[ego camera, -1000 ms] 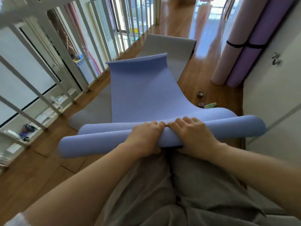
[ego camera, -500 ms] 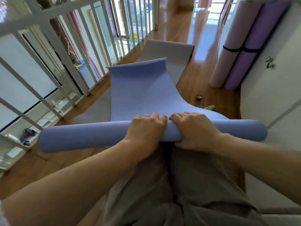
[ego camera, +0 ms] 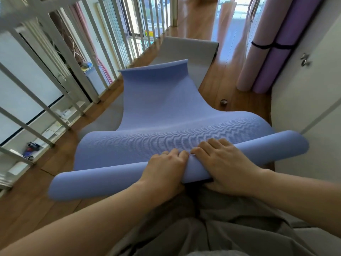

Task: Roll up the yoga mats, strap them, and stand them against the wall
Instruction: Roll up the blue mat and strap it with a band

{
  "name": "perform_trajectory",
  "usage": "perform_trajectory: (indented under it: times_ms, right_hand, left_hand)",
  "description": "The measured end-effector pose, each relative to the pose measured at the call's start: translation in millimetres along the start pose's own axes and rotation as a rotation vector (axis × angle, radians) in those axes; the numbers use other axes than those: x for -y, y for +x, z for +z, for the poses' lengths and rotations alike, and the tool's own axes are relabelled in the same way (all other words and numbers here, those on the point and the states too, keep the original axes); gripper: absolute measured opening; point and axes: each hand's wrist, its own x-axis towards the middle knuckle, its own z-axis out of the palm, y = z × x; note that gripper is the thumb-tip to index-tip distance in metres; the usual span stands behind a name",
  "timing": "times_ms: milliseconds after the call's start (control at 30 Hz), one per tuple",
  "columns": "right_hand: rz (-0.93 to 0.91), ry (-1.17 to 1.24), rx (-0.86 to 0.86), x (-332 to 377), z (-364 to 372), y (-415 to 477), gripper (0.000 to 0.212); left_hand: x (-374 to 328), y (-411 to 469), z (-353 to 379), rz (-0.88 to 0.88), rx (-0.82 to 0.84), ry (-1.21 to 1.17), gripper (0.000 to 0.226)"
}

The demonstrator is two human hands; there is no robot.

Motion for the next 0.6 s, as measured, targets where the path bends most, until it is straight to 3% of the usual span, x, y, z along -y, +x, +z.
perform_trajectory:
  times_ms: [67,167,267,367,433,500,567,600]
  right_hand:
    - [-0.009,0.001,-0.028,-0.1,5.0,2.2,0.057]
    - [0.025,0.079,0.16,-6.7,-4.8,20.4,0.055]
    - [0.058,0.258,0.377,-19.5,-17.1,40.7,0.058]
    - [0.044,0.295,0.493,-26.7,-21.8,55.9,0.06]
    - [0.039,0.182,0.435,-22.8,-18.0,53.2,0.064]
    - [0.004,-0.032,0.214,-16.4,-4.9,43.3,0.069]
    - [0.031,-0.038,0.046,-9.1,7.0,36.0,0.063]
    - [0.058,-0.002,0.066,-8.1,6.7,37.7,0.055]
  left_hand:
    - [5.1,6.1,-5.3,0.018,0.078,-0.056,0.056]
    - [13.8,15.9,-11.7,0.009,0.148,-0.074,0.063]
    - [7.5,13.8,-6.2,-0.035,0.065,0.06,0.073]
    - [4.7,14.2,2.3,-0.073,0.016,0.106,0.066]
    - [12.0,22.0,0.6,-0.09,0.055,0.05,0.064]
    - [21.9,32.1,-5.2,-0.081,0.146,-0.052,0.067]
    - [30.1,40.3,-10.5,-0.044,0.224,-0.125,0.066]
    - [32.3,43.2,-11.2,-0.032,0.233,-0.149,0.066]
